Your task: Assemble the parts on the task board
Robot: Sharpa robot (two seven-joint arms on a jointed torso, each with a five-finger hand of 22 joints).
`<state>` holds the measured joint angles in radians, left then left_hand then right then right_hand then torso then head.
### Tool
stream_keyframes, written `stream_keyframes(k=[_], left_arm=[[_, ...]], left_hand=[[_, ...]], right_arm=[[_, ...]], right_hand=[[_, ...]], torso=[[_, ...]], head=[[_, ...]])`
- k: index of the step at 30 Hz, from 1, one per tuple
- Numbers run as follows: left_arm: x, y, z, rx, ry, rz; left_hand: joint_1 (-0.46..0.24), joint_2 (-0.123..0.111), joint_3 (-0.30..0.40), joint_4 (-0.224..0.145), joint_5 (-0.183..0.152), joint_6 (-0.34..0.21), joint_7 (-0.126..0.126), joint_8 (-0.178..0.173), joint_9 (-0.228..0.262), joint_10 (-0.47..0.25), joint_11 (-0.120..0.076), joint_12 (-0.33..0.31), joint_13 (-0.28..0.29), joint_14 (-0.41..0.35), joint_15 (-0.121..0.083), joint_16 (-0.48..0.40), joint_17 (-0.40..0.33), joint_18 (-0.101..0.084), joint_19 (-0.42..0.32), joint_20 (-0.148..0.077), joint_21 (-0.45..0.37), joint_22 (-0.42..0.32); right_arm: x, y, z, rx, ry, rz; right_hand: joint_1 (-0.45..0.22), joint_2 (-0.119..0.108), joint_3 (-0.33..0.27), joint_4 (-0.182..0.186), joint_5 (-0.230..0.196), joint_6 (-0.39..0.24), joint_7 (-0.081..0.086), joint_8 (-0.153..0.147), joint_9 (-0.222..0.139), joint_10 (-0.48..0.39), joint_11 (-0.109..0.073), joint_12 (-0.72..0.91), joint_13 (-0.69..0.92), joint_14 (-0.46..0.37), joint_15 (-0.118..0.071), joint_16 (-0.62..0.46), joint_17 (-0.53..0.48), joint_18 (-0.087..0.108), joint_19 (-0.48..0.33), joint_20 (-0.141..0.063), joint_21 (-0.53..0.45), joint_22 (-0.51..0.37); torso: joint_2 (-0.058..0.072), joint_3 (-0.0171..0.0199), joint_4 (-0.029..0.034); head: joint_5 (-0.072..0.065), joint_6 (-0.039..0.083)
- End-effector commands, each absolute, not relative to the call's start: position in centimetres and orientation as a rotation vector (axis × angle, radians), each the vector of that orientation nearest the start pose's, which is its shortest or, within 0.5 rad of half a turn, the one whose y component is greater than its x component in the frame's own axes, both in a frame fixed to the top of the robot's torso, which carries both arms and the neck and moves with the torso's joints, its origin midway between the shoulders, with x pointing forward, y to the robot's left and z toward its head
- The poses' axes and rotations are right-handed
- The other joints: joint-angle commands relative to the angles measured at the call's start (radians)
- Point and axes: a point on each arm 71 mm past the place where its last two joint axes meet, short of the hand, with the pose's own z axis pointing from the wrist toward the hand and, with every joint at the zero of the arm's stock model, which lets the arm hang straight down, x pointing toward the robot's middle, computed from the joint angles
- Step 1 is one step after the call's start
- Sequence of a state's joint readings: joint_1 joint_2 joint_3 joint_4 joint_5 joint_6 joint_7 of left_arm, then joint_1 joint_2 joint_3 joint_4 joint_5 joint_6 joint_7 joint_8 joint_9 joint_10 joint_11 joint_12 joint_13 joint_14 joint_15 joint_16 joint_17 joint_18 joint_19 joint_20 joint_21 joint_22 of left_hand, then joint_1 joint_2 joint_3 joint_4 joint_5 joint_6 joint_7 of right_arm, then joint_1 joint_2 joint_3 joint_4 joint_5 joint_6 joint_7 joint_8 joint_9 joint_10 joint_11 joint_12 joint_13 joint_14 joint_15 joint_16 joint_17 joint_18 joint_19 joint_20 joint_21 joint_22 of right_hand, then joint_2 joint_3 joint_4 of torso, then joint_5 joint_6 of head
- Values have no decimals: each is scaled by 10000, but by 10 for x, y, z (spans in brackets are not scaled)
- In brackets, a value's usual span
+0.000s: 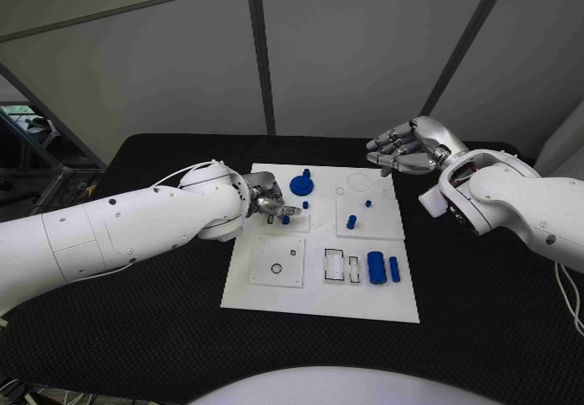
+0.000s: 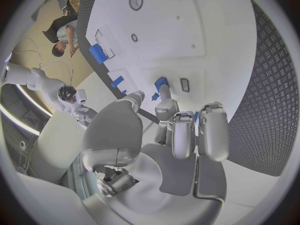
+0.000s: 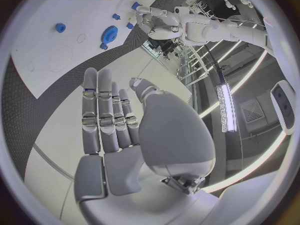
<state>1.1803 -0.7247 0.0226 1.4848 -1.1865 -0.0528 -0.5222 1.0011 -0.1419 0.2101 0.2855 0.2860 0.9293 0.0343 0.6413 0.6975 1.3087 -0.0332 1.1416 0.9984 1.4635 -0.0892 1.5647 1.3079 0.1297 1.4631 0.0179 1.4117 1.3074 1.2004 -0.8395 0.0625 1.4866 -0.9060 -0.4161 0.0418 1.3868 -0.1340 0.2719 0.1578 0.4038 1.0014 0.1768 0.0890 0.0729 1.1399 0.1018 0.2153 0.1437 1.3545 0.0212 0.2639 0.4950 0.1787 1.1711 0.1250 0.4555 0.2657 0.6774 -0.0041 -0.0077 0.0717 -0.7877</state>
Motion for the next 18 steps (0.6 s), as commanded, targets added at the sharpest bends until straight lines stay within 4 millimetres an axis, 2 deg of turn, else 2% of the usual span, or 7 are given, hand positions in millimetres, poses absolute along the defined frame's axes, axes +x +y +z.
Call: stream_keyframes(k=[1,8,11,13,15,16,18], left_arm=[[496,173,-194,-2299,20739,-4962],[503,182,-170,-1955,20949,-4922],[510,188,-159,-1582,21234,-4687],[518,193,-149,-1502,21253,-4475],[528,199,-143,-1600,21203,-4278],[531,201,-141,-1669,21173,-4202],[540,205,-139,-1803,21155,-4041]], left_hand=[[109,19,-155,17,-6,-107,24,-77,-24,-90,13,-67,-86,1023,7,-55,2463,-767,-30,37,-81,490],[311,146,-511,14,-17,-240,116,-290,-108,-284,97,-267,-344,989,78,-135,2351,-710,-161,103,-289,267],[582,283,-713,1,-13,-375,217,-516,-235,-521,180,-499,-631,957,160,-206,2255,-645,-325,171,-539,0],[753,373,-881,27,-37,-610,350,-804,-422,-809,299,-745,-931,878,252,-371,2033,-568,-539,247,-849,-333],[825,432,-1092,37,-257,-777,476,-1123,-692,-978,410,-859,-1096,858,349,-407,1988,-550,-600,331,-943,-410],[875,473,-1221,35,-491,-802,527,-1269,-848,-1026,456,-876,-1141,858,389,-406,1989,-547,-606,377,-962,-416],[933,528,-1396,41,-782,-787,573,-1417,-1035,-1056,494,-865,-1167,864,425,-392,2008,-546,-596,424,-963,-398]], right_arm=[[508,-216,-144,3751,15401,9876],[509,-217,-144,3771,15404,9840],[509,-217,-145,3777,15409,9826],[509,-218,-145,3782,15415,9816],[510,-217,-145,3785,15417,9813],[510,-217,-145,3784,15417,9816],[510,-217,-145,3779,15411,9826]], right_hand=[[-13,-27,58,-25,45,-24,61,-70,14,34,24,-43,-17,68,33,-41,4,37,74,-20,-35,-9],[-10,-29,63,-27,72,-25,62,-71,14,34,25,-43,-26,69,33,-49,5,37,77,-21,-42,-13],[-10,-29,63,-27,72,-25,62,-71,14,34,25,-43,-26,69,33,-49,5,37,77,-21,-42,-13],[-9,-28,68,-28,96,-25,63,-71,14,34,26,-44,-33,71,33,-55,6,36,79,-21,-47,-16],[-3,-21,77,-30,117,-17,60,-66,17,40,23,-41,-41,77,32,-59,8,37,85,-23,-52,-19],[-3,-21,78,-31,118,-16,60,-66,17,40,23,-41,-41,77,32,-60,8,37,85,-23,-52,-19],[-2,-20,79,-31,121,-13,59,-65,18,41,23,-40,-42,78,32,-61,8,37,85,-23,-53,-20]], torso=[[-12,5,-3],[2,6,-5],[4,8,-5],[4,10,-2],[-4,18,2],[-6,23,-4],[5,24,-15]], head=[[2,20],[7,48],[14,56],[48,74],[80,72],[108,68],[140,86]])
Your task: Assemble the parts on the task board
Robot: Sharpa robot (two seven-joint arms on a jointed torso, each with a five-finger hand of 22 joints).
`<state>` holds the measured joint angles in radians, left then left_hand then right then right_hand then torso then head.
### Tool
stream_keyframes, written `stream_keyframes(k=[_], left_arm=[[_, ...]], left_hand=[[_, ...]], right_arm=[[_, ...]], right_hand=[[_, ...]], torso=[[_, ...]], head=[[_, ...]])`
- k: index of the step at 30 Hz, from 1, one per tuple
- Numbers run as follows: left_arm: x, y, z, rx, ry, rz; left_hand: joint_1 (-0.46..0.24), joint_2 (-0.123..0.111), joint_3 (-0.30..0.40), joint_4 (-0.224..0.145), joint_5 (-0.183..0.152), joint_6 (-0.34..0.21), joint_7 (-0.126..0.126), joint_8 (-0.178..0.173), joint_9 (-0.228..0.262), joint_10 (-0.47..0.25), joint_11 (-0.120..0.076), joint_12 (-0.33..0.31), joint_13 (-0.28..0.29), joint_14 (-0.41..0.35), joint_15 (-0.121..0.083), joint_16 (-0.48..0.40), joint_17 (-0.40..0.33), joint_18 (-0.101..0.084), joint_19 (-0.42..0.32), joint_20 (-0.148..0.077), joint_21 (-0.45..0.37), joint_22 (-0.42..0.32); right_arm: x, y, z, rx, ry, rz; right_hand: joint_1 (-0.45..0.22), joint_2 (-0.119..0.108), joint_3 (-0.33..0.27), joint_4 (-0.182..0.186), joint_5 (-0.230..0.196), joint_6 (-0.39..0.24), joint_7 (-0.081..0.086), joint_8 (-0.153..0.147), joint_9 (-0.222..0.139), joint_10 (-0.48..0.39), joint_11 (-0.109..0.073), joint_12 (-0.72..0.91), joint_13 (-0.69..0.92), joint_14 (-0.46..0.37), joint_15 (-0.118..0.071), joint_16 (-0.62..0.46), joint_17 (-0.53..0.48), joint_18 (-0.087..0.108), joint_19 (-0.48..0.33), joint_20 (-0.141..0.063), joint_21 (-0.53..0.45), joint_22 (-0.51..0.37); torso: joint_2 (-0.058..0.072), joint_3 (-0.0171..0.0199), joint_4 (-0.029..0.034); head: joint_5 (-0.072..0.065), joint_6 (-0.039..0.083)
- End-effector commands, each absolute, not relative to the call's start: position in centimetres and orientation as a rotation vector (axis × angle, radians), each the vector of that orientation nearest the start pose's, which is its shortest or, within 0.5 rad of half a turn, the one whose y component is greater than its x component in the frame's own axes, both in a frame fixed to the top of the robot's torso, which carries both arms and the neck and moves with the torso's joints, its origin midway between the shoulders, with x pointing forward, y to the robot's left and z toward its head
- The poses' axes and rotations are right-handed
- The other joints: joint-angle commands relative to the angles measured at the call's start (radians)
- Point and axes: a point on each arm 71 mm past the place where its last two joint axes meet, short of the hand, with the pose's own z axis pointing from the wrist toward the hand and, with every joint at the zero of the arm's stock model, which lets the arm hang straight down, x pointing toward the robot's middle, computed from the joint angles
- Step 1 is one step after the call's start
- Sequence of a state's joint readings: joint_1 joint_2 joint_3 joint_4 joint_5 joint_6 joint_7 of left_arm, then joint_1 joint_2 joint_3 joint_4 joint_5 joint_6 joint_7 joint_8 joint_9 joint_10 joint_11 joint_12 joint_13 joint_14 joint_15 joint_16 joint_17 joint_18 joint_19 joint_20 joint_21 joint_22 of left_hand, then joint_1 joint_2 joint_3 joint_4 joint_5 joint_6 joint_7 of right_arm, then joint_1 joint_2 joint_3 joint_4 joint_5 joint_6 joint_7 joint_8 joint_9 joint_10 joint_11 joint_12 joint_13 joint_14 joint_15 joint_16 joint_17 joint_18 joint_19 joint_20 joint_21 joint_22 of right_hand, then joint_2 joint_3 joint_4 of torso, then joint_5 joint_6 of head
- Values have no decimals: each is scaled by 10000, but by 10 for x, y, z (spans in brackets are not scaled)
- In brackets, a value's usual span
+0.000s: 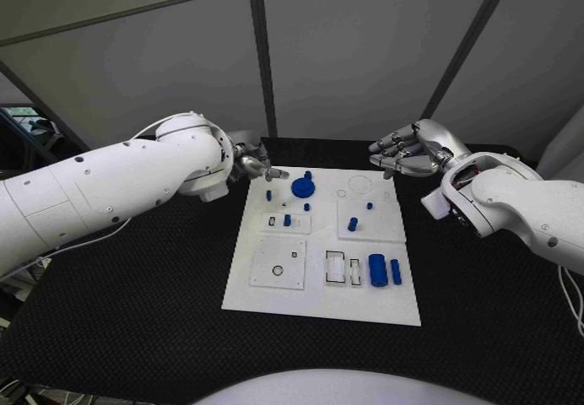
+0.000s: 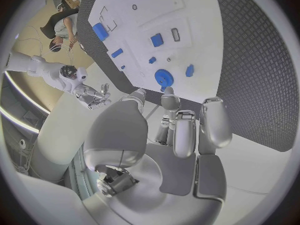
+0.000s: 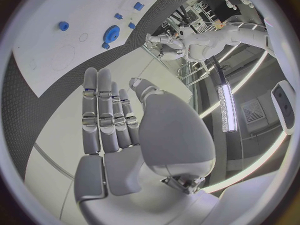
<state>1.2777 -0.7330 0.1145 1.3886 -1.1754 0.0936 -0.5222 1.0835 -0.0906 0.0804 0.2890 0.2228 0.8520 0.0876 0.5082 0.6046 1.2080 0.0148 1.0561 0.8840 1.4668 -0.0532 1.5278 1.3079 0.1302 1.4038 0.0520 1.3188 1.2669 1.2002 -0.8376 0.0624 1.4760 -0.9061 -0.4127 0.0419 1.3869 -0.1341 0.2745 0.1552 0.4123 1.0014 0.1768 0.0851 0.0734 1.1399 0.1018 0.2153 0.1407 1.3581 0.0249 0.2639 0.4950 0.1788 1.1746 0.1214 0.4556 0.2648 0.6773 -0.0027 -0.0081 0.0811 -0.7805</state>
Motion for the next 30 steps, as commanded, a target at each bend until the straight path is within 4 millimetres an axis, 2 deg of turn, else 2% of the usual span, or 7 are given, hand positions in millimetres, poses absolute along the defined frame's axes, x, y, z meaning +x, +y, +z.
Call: stream_keyframes(k=[1,3,5,7,8,17,30], left_arm=[[542,206,-139,-1830,21172,-3993],[550,209,-140,-1920,21279,-3812],[556,211,-141,-2013,21332,-3691],[560,212,-143,-2077,21384,-3607],[563,213,-144,-2113,21442,-3536],[576,214,-162,-2209,21966,-2941],[577,207,-172,-2141,22336,-2844]], left_hand=[[114,27,-134,9,-212,-8,44,-111,-142,-54,22,-9,-29,833,70,-18,2014,-550,-2,90,-34,10],[126,160,-348,13,-696,64,66,-248,-363,-97,46,-59,-131,843,94,-2,2034,-545,2,124,-48,14],[156,215,-453,17,-798,114,71,-301,-469,-90,50,-61,-150,846,98,2,2039,-544,6,135,-54,18],[200,244,-518,13,-825,146,71,-331,-536,-75,51,-46,-141,854,100,17,2060,-547,19,139,-43,38],[220,258,-539,11,-825,164,70,-339,-560,-62,49,-32,-127,861,99,32,2079,-551,31,140,-29,57],[356,384,-652,8,-797,268,60,-394,-712,-4,40,20,-91,891,93,95,2165,-569,84,140,33,143],[317,545,-794,26,-800,366,52,-426,-837,13,36,38,-88,902,92,120,2198,-572,99,138,42,167]], right_arm=[[510,-217,-145,3777,15407,9829],[510,-216,-145,3777,15389,9838],[510,-215,-145,3774,15383,9851],[510,-215,-145,3770,15381,9860],[510,-214,-145,3768,15381,9865],[510,-211,-145,3742,15378,9938],[510,-208,-144,3696,15370,10014]], right_hand=[[-3,-20,53,-5,36,-12,59,-25,13,42,23,-40,-13,43,-5,-61,8,36,50,12,-55,-11],[-72,-16,34,39,-123,34,49,-2,24,68,17,-32,-47,54,0,-91,15,32,56,20,-91,-34],[-103,-10,25,62,-246,40,45,0,25,73,18,-33,-73,57,4,-115,18,31,60,25,-120,-51],[-105,-10,24,64,-255,40,46,-1,25,74,18,-33,-76,57,5,-118,18,31,60,25,-123,-53],[-101,-7,27,62,-266,41,44,0,25,72,17,-34,-81,55,5,-124,18,32,60,25,-128,-56],[-89,22,50,64,-273,51,43,5,28,64,18,-42,-107,48,6,-152,18,31,62,27,-154,-72],[-110,20,46,79,-263,48,48,4,27,52,25,-50,-125,39,14,-172,18,29,57,33,-175,-84]], torso=[[14,4,-15],[28,1,-25],[34,3,-37],[35,-4,-32],[16,-12,1],[23,-10,-21],[0,-1,7]], head=[[73,36],[130,84],[144,98],[139,107],[106,87],[170,91],[174,64]])
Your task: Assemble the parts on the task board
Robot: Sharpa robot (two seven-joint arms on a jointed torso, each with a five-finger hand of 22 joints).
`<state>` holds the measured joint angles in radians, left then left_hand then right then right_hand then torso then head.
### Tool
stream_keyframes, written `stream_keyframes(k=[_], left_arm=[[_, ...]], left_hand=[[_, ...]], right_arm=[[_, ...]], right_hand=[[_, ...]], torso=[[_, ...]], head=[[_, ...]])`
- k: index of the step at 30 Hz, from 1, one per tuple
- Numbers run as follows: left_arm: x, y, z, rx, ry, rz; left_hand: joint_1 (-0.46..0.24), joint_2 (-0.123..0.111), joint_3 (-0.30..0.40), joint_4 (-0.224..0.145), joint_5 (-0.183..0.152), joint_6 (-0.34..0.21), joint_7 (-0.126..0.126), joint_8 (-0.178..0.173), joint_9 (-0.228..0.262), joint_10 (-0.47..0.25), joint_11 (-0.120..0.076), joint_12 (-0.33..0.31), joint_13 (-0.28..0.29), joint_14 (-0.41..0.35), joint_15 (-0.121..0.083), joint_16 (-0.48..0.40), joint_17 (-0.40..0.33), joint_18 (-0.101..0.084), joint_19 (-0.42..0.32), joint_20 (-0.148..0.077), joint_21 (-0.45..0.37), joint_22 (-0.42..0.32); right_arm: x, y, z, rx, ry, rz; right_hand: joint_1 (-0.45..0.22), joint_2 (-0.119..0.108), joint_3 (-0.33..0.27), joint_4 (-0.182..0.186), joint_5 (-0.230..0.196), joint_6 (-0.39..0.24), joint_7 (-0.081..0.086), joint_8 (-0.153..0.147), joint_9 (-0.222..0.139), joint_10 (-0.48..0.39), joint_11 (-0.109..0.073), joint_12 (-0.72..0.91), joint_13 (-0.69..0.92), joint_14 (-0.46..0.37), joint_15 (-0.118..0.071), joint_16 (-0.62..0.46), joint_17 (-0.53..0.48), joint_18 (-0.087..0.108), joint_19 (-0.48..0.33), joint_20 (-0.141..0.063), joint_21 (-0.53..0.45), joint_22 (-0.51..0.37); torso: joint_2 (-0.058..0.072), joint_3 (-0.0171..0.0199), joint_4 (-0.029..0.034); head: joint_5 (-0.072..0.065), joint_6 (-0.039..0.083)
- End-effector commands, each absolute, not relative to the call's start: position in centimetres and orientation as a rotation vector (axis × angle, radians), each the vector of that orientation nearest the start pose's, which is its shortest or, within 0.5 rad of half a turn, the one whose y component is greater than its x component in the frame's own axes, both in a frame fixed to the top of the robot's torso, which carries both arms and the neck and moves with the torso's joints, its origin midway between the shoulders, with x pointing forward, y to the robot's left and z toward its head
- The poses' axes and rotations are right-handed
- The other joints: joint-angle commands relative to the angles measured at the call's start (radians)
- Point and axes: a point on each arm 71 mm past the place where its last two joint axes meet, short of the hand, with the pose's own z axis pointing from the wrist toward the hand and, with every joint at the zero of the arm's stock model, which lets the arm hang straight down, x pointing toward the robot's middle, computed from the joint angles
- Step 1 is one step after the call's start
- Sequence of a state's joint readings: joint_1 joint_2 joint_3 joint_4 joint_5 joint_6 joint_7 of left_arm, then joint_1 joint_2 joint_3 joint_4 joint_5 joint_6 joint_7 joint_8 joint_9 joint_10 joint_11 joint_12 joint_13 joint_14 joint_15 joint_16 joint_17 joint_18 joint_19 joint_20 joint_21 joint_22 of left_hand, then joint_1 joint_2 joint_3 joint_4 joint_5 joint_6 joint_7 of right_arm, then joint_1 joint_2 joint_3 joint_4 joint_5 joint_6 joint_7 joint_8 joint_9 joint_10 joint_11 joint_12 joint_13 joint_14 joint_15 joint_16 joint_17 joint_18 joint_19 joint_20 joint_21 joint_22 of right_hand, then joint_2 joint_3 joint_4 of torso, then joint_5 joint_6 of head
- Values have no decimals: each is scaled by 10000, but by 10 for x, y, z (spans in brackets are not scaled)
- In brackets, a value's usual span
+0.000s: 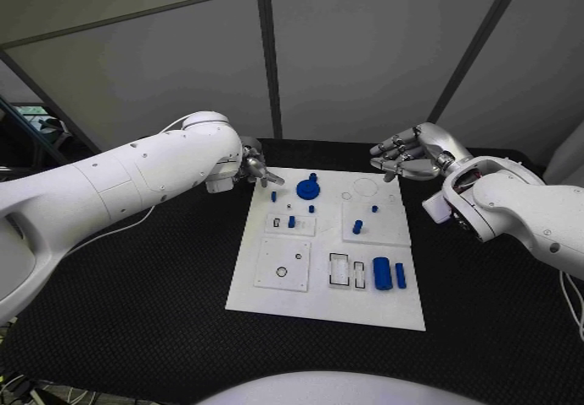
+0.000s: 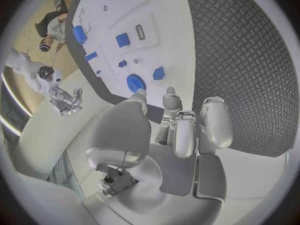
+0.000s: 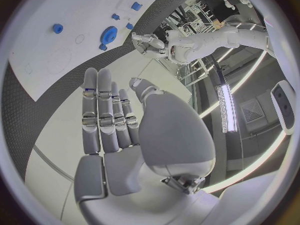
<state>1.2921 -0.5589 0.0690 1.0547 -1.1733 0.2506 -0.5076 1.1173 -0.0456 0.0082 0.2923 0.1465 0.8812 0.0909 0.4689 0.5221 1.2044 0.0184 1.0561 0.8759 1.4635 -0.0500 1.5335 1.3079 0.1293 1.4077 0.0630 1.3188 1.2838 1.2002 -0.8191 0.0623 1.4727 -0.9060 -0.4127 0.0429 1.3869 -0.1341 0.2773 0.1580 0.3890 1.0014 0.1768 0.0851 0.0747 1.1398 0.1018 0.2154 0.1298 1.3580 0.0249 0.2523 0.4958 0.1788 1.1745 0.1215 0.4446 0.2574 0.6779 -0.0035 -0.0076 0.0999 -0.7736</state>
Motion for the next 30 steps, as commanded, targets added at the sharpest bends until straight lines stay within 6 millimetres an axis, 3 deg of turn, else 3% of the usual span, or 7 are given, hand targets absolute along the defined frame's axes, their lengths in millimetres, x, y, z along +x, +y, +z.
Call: stream_keyframes(k=[1,30], left_arm=[[577,206,-173,-2119,22428,-2898],[576,201,-186,-2092,23046,-2826]], left_hand=[[-22,100,-77,-6,-37,78,18,-33,-14,45,-1,33,-14,934,59,60,2195,-561,54,28,33,-11],[440,400,-178,-70,80,191,6,-50,-222,2,-11,35,-53,935,54,71,2210,-564,59,24,30,25]], right_arm=[[510,-208,-144,3692,15369,10020],[510,-206,-145,3677,15409,10053]], right_hand=[[-110,20,18,51,-31,48,48,3,14,52,25,-50,-16,39,14,-55,10,29,58,31,-65,-10],[-48,20,59,12,116,48,45,4,15,59,19,-51,-63,52,3,-94,17,36,84,24,-101,-33]], torso=[[-7,6,1],[-5,1,1]], head=[[-11,-3],[-19,-41]])
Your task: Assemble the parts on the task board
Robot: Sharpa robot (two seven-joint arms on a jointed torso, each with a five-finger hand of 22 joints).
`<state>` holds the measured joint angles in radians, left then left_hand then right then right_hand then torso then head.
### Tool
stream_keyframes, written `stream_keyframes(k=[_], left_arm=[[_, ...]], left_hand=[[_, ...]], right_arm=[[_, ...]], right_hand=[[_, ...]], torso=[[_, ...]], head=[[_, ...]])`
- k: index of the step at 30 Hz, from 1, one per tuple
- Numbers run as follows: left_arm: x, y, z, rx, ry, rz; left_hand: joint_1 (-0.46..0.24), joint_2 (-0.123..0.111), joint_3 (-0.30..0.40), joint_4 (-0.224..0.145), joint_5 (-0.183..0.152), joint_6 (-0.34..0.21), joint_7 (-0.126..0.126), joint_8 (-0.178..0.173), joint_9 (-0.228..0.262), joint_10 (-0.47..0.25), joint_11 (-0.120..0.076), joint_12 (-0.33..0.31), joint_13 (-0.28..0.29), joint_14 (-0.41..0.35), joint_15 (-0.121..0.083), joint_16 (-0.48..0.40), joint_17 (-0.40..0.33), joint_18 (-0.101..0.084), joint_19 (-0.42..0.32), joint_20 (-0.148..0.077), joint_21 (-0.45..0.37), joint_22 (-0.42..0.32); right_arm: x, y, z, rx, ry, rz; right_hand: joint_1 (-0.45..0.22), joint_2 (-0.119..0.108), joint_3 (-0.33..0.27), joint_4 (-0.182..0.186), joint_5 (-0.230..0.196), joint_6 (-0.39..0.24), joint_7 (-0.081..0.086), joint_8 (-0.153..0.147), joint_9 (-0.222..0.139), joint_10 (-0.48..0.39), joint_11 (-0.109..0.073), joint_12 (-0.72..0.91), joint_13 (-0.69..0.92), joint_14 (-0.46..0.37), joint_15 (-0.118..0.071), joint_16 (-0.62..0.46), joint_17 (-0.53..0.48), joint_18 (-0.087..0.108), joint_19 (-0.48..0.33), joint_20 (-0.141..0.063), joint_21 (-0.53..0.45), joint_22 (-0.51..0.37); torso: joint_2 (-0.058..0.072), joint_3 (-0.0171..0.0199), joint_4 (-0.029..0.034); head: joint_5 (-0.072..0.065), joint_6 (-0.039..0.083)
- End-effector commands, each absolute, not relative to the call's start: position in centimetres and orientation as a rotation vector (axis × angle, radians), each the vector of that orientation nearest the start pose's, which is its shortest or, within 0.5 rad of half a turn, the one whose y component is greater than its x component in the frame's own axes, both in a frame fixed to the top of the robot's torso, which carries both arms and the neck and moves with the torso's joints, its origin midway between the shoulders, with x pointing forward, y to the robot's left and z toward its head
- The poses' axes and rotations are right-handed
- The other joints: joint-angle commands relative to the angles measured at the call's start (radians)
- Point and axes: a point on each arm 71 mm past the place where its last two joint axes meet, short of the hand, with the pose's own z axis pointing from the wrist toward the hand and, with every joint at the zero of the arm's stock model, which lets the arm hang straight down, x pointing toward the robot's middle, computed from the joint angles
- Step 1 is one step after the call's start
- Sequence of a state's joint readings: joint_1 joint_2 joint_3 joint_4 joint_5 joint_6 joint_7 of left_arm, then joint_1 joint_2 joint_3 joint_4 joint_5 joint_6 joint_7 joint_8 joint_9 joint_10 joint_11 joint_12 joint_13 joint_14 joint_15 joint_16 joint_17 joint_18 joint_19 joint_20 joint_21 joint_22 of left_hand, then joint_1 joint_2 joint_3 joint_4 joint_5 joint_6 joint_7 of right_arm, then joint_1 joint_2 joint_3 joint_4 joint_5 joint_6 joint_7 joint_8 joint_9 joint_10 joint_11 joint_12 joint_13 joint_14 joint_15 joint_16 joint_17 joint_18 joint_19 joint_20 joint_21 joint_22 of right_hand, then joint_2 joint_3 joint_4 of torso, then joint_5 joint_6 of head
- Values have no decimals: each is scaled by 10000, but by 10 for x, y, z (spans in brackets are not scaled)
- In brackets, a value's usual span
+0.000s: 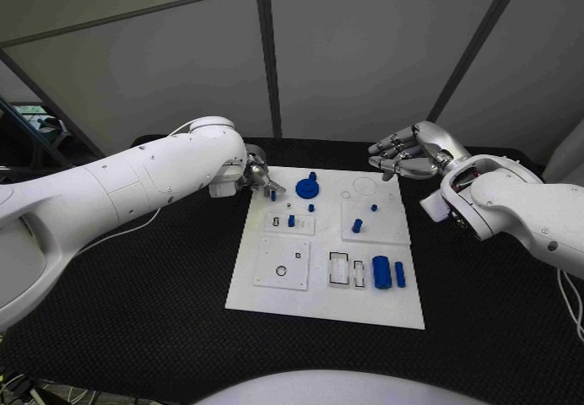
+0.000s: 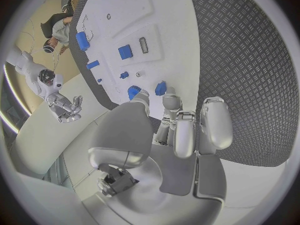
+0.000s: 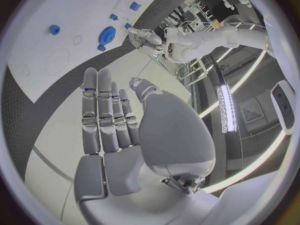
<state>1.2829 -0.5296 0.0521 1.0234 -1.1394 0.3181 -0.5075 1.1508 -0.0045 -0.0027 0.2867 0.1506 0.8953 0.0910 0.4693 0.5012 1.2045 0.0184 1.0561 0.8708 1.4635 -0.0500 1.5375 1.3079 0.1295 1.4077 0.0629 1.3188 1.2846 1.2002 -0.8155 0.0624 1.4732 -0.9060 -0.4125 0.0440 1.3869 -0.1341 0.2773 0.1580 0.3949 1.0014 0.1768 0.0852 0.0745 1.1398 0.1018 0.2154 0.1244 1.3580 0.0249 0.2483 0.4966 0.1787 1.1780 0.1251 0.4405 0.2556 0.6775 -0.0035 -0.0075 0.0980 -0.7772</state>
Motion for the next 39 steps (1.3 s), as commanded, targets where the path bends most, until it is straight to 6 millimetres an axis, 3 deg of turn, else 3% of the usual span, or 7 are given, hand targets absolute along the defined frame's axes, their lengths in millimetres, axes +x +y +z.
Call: stream_keyframes(k=[1,6,14,39], left_arm=[[576,201,-186,-2088,23048,-2834],[576,201,-187,-2228,23041,-2965],[576,201,-186,-2290,23001,-3099],[577,204,-187,-2604,23076,-3224]], left_hand=[[160,37,-61,-17,46,66,3,-49,-29,7,-13,45,6,935,53,32,2211,-567,64,24,35,27],[517,376,66,-54,57,160,-31,13,-104,59,-43,126,73,951,30,66,2257,-575,88,8,64,81],[1066,527,266,-217,45,168,-56,79,-174,61,-70,150,78,956,8,80,2275,-584,108,-13,85,132],[1155,537,298,-230,16,190,-63,111,-187,72,-76,166,91,968,3,105,2309,-589,118,-18,100,158]], right_arm=[[510,-206,-145,3677,15410,10053],[510,-206,-145,3675,15395,10058],[510,-205,-145,3677,15421,10056],[510,-208,-145,3722,15480,9980]], right_hand=[[-48,20,60,13,57,48,45,4,17,59,19,-51,-9,53,3,-55,9,37,49,-12,-60,-15],[-44,20,64,10,77,49,45,4,17,60,19,-51,-15,55,2,-60,10,37,52,-13,-64,-18],[-33,23,76,3,123,54,44,7,18,67,17,-49,-27,62,0,-69,12,37,62,-15,-70,-22],[-30,17,83,-1,165,53,47,7,18,68,19,-50,-42,67,0,-80,15,36,70,-17,-79,-28]], torso=[[-2,1,1],[0,0,0],[12,-5,-8],[2,4,-5]], head=[[2,-8],[-5,4],[-31,-13],[-17,-86]])
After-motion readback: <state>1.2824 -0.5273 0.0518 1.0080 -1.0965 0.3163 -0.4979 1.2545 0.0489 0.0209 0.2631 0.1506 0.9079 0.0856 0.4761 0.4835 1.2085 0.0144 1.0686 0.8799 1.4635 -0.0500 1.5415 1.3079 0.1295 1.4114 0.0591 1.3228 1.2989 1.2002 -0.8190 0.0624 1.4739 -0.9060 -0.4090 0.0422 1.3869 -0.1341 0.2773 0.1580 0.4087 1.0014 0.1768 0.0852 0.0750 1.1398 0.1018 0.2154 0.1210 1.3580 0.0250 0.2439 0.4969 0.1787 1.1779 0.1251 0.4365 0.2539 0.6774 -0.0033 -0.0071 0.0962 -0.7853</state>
